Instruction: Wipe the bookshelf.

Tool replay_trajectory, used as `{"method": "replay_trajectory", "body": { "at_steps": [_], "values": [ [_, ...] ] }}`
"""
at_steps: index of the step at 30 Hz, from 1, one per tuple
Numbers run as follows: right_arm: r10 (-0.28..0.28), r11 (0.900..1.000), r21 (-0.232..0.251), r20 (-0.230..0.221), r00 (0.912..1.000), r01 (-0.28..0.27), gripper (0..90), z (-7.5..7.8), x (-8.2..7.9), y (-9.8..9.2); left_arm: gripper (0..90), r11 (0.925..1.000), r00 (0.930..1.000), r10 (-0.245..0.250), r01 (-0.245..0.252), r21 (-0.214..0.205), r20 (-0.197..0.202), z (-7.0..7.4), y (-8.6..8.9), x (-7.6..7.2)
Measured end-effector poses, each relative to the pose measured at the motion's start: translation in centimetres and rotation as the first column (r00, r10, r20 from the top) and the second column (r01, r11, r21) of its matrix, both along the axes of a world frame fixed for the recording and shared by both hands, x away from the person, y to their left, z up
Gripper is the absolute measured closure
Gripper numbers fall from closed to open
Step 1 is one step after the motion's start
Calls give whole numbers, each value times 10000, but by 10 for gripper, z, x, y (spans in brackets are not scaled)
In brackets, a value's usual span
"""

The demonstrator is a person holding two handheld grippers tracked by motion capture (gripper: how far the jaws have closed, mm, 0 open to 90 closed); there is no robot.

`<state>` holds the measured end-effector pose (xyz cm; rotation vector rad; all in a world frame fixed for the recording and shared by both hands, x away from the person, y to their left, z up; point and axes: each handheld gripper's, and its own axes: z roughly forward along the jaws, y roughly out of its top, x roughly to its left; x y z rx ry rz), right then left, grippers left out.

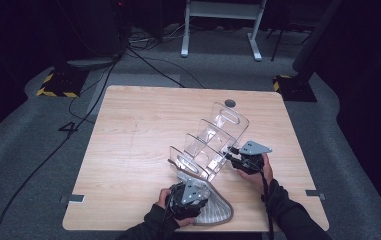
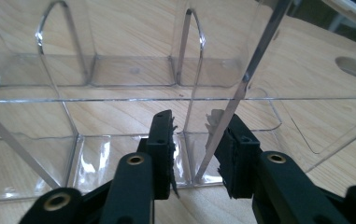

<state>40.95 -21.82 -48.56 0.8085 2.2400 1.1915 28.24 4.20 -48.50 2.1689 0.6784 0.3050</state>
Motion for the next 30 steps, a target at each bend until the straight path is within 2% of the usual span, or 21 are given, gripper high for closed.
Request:
{"method": "replay_trajectory", "body": {
  "at_steps": [3, 6, 10, 12, 13, 14, 17, 18, 21, 23, 24, 25, 27, 28, 30],
  "values": [
    [-102, 9999, 57, -99, 9999, 102, 740, 1, -1, -2, 544, 9998, 9998, 182, -182, 29, 88, 0, 3, 1],
    [-71, 10000, 26, -155, 9999, 71, 750, 2, -3, -2, 544, 9979, 9978, 618, -622, 184, 220, 2, 9, 3],
    [266, 9996, -126, -115, 9996, -267, 747, 3, -10, 3, 542, 9865, 9868, 1613, -1617, 269, 177, 7, 26, 8],
    [512, 9986, -147, -144, 9986, -514, 747, 4, -13, 7, 540, 9771, 9771, 2115, -2120, 190, 245, 9, 39, 12],
    [700, 9974, -162, -163, 9974, -703, 722, 6, -17, 10, 539, 9701, 9698, 2423, -2426, 82, 292, 12, 50, 16],
    [700, 9974, -162, -163, 9974, -703, 722, 6, -17, 10, 539, 9701, 9698, 2423, -2426, 82, 292, 12, 50, 16],
    [962, 9952, -164, -89, 9953, -963, 690, 11, -29, 12, 542, 9504, 9499, 3107, -3101, -225, 345, 18, 71, 27],
    [1011, 9948, -139, -29, 9949, -1011, 688, 14, -33, 10, 541, 9473, 9465, 3204, -3198, -215, 379, 18, 75, 30],
    [784, 9958, -497, 186, 9967, -774, 671, 15, -41, 0, 541, 9263, 9249, 3767, -3761, -212, 515, 18, 90, 39],
    [320, 9984, -471, 159, 9994, -312, 658, 14, -40, -15, 541, 9248, 9233, 3805, -3797, -249, 518, 18, 94, 41],
    [55, 9987, -503, 165, 9998, -47, 646, 14, -39, -20, 554, 9284, 9277, 3709, -3694, -399, 421, 19, 95, 41],
    [-241, 9984, -499, 244, 9994, 253, 640, 14, -36, -26, 567, 9331, 9321, 3591, -3576, -378, 466, 20, 95, 40],
    [-824, 9962, -262, 183, 9964, 829, 620, 13, -29, -41, 603, 9525, 9513, 3039, -3022, -374, 521, 22, 92, 33],
    [-1075, 9941, -151, 121, 9941, 1077, 601, 12, -26, -45, 612, 9598, 9579, 2806, -2793, -289, 615, 23, 89, 28],
    [-1161, 9932, 115, -98, 9932, 1162, 590, 10, -17, -49, 635, 9706, 9684, 2407, -2400, -186, 657, 25, 82, 20]
  ]
}}
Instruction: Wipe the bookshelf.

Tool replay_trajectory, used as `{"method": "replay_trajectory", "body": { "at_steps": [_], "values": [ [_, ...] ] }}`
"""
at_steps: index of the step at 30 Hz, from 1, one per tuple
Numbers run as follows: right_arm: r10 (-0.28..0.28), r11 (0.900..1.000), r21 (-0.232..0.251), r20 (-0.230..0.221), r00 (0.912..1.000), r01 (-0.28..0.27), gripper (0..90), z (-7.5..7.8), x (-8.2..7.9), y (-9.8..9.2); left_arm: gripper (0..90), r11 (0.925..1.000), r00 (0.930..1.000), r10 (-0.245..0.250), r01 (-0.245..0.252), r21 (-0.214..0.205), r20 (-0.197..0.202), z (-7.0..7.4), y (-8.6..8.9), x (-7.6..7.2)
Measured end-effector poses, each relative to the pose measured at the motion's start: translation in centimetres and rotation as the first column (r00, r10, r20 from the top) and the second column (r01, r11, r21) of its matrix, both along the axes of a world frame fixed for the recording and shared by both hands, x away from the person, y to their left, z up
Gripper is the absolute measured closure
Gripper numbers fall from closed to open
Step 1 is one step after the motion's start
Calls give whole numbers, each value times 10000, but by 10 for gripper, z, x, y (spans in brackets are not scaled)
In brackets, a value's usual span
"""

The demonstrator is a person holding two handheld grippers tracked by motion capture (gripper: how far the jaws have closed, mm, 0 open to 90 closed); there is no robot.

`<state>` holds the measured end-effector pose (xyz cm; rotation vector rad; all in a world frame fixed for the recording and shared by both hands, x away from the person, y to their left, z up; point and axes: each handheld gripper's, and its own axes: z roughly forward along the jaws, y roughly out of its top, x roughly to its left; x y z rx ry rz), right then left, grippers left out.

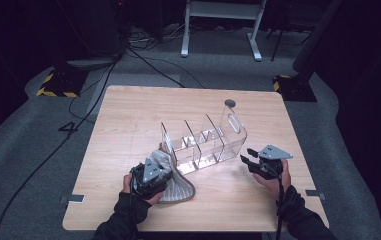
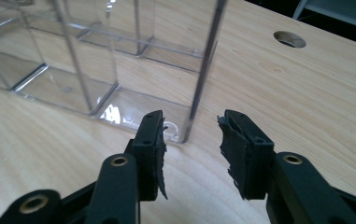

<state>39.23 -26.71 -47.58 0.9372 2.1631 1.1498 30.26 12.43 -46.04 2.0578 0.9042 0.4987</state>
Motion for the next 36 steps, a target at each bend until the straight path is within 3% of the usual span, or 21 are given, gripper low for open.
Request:
{"method": "replay_trajectory", "body": {
  "at_steps": [3, 5, 7, 9, 10, 12, 15, 18, 23, 26, 29, 31, 32, 36],
  "values": [
    [168, 9999, -28, 96, 9998, -168, 562, -2, 12, 8, 651, 9993, 9992, -374, 373, -53, -168, -1, -7, -6],
    [117, 9996, -250, 133, 9998, -114, 553, -2, 16, 15, 643, 9993, 9992, -362, 364, 117, -160, -5, -10, -4],
    [20, 9995, -305, 187, 9998, -14, 553, -3, 20, 20, 569, 9995, 9993, -250, 255, 190, -288, -10, -13, 2],
    [76, 9996, -285, 127, 9999, -72, 563, -4, 25, 23, 446, 9977, 9960, -386, 429, 520, -804, -15, -16, 7],
    [57, 9997, -235, 133, 9999, -54, 564, -5, 27, 23, 383, 9977, 9960, -386, 429, 520, -804, -15, -16, 7],
    [53, 9999, -164, 77, 10000, -52, 572, -5, 29, 23, 366, 9964, 9946, -328, 402, 740, -989, -21, -19, 9],
    [230, 9997, -79, -289, 9993, -233, 608, -10, 34, 24, 254, 9932, 9922, -391, 516, 1047, -1182, -25, -23, 13],
    [323, 9994, -80, -237, 9992, -325, 656, -10, 33, 26, 237, 9903, 9908, -254, 431, 1320, -1326, -30, -25, 19],
    [156, 9999, 36, -272, 9995, -155, 770, -10, 34, 22, 292, 9866, 9920, 63, 144, 1626, -1257, -32, -25, 23],
    [60, 9999, -120, -228, 9997, -62, 806, -9, 30, 23, 468, 9861, 9920, 95, 116, 1659, -1256, -29, -18, 26],
    [54, 9994, -349, -158, 9999, -60, 818, -8, 25, 24, 605, 9896, 9909, 75, 120, 1435, -1345, -26, -9, 27],
    [76, 9995, -305, -231, 9997, -83, 818, -8, 23, 25, 645, 9906, 9918, 86, 90, 1367, -1273, -23, -4, 24],
    [117, 9987, -502, -152, 9998, -124, 815, -7, 22, 28, 657, 9917, 9919, 58, 106, 1283, -1269, -22, -3, 22],
    [-185, 9975, -678, 53, 9998, 189, 823, -9, 24, 36, 680, 9957, 9934, -350, 441, 812, -1096, -12, 1, 10]
  ]
}}
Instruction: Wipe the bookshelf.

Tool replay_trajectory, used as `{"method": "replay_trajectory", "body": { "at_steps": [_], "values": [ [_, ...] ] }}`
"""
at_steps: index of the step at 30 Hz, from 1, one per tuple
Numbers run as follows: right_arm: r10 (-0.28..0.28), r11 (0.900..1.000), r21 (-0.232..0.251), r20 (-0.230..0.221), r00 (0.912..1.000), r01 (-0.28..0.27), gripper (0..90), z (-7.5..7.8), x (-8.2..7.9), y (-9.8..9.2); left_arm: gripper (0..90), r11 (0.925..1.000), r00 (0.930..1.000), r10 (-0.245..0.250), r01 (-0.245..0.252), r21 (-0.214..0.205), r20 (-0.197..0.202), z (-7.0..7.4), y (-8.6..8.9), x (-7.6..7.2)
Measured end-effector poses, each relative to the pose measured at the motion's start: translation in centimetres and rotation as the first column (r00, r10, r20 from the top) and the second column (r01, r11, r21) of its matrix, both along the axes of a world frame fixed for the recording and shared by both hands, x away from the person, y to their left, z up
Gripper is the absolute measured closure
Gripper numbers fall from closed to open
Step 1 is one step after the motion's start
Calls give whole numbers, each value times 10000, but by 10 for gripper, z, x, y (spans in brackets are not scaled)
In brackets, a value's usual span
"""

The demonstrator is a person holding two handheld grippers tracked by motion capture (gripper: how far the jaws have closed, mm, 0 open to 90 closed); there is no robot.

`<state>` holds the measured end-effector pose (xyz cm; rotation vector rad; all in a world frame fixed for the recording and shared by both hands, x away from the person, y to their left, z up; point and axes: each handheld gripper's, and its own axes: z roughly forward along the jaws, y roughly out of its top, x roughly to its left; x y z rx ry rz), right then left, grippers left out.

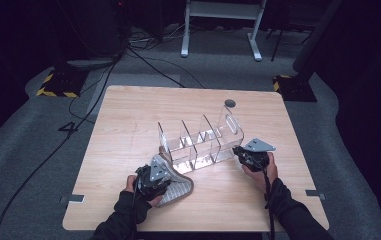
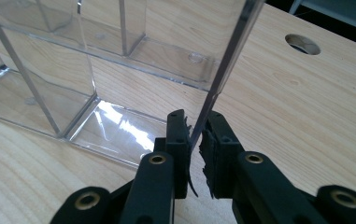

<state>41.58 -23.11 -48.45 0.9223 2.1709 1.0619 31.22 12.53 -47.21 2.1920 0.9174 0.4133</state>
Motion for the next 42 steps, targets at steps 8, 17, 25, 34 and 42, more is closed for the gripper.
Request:
{"method": "replay_trajectory", "body": {
  "at_steps": [8, 17, 25, 34, 42],
  "values": [
    [-228, 9997, 4, -85, 9997, 228, 831, 1, -8, -1, 681, 9957, 9916, -612, 686, -627, 1136, 19, -19, -19],
    [-658, 9973, 308, -452, 9968, 672, 820, 2, -41, -7, 679, 9977, 9911, -97, 185, -651, 1330, 20, -17, -13],
    [-250, 9995, -187, -568, 9981, 240, 722, 8, -79, 2, 670, 9969, 9860, 509, -408, -667, 1586, 24, -8, -5],
    [1087, 9862, 1207, 482, 9929, -1138, 504, 50, -88, -22, 670, 9970, 9861, 411, -299, -713, 1612, 26, -9, -1],
    [1061, 9815, 1503, 898, 9903, -1188, 427, 72, -76, -20, 668, 9981, 9864, 162, -61, -620, 1637, 26, -15, 1]
  ]
}}
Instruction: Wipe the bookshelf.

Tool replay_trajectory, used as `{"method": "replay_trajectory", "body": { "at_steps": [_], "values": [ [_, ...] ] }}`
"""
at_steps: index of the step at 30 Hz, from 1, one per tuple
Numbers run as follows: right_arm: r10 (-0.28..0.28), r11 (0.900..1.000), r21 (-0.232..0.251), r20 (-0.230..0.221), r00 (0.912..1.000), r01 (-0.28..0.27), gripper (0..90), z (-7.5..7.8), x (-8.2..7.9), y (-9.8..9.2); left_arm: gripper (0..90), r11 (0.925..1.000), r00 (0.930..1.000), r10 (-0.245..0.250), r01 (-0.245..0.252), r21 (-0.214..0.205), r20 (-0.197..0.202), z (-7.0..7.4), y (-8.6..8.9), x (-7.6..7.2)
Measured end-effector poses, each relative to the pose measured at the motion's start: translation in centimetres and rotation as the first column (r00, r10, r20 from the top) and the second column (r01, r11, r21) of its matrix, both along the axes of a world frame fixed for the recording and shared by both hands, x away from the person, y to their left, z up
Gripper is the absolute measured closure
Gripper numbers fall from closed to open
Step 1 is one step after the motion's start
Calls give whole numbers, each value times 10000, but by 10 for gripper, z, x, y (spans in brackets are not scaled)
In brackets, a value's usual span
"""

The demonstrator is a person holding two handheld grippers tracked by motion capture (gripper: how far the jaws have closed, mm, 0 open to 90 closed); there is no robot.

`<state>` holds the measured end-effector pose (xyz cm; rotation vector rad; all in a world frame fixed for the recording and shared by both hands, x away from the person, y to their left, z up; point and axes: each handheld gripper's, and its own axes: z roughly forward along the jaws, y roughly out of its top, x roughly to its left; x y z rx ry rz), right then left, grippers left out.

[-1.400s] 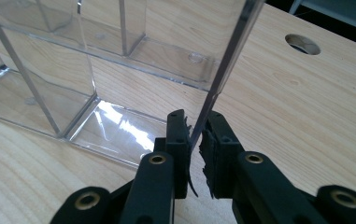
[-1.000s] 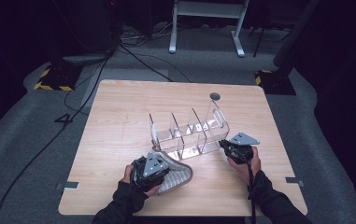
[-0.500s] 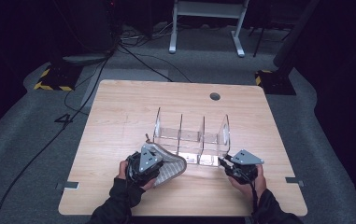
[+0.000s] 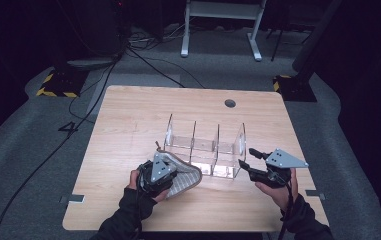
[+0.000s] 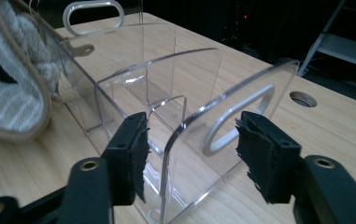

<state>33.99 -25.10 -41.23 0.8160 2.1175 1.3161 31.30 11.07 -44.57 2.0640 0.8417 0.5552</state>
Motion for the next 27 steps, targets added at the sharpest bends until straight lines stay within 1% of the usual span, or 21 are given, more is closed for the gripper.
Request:
{"method": "replay_trajectory", "body": {
  "at_steps": [1, 3, 4, 5, 6, 9, 10, 12, 13, 15, 17, 18, 19, 20, 24, 25, 27],
  "values": [
    [13, 10000, 79, -1, 10000, -13, 427, 1, 2, 1, 669, 10000, 10000, -49, 49, -54, -14, 0, -1, 0],
    [-40, 9999, 114, 128, 9999, 39, 422, 6, 6, 2, 668, 9998, 9998, -197, 197, 1, -7, 0, -3, 1],
    [-41, 9998, 209, 83, 10000, 39, 415, 9, 9, 3, 668, 9997, 9997, -229, 229, -13, 1, 0, -4, 1],
    [-42, 9998, 180, 52, 10000, 41, 414, 11, 11, 3, 667, 9997, 9997, -245, 245, -8, 8, 0, -5, 1],
    [-125, 9999, 99, -85, 9999, 125, 412, 12, 15, 5, 668, 9996, 9996, -274, 274, -18, -7, 0, -5, 2],
    [-107, 9997, 232, -334, 9994, 115, 408, 10, 24, 5, 668, 9995, 9995, -313, 313, 5, 10, 0, -8, 3],
    [-77, 9997, 219, -591, 9982, 90, 409, 8, 29, 5, 668, 9996, 9996, -296, 296, -41, 23, 0, -9, 4],
    [32, 9996, 295, -944, 9955, -4, 395, 5, 35, 6, 668, 9995, 9995, -310, 310, -49, 40, 0, -12, 6],
    [12, 9999, 168, -1064, 9943, 6, 392, 4, 36, 7, 668, 9993, 9993, -358, 359, -70, 67, 0, -14, 7],
    [15, 10000, 48, -1037, 9946, -10, 413, 4, 39, 7, 668, 9989, 9987, -477, 476, 39, 169, 1, -19, 8],
    [-51, 10000, -38, -1011, 9949, 48, 448, 4, 39, 7, 668, 9981, 9978, -623, 623, 12, 214, 2, -26, 10],
    [-60, 10000, 31, -1064, 9943, 63, 457, 3, 39, 7, 668, 9976, 9972, -690, 690, -21, 272, 3, -29, 11],
    [-28, 10000, -12, -1109, 9938, 27, 463, 3, 39, 7, 668, 9967, 9964, -808, 811, -85, 268, 3, -35, 13],
    [-43, 10000, 43, -1079, 9942, 48, 466, 2, 38, 7, 668, 9958, 9955, -908, 911, -79, 283, 4, -38, 14],
    [-191, 9998, -29, -960, 9952, 189, 486, 2, 37, 9, 667, 9931, 9920, -1175, 1175, 31, 454, 3, -58, 17],
    [-222, 9997, 14, -969, 9950, 225, 495, 2, 37, 9, 667, 9928, 9918, -1195, 1197, -11, 461, 3, -62, 18],
    [-337, 9994, 60, -938, 9950, 344, 510, 2, 36, 8, 667, 9895, 9887, -1423, 1434, -190, 477, 3, -71, 21]
  ]
}}
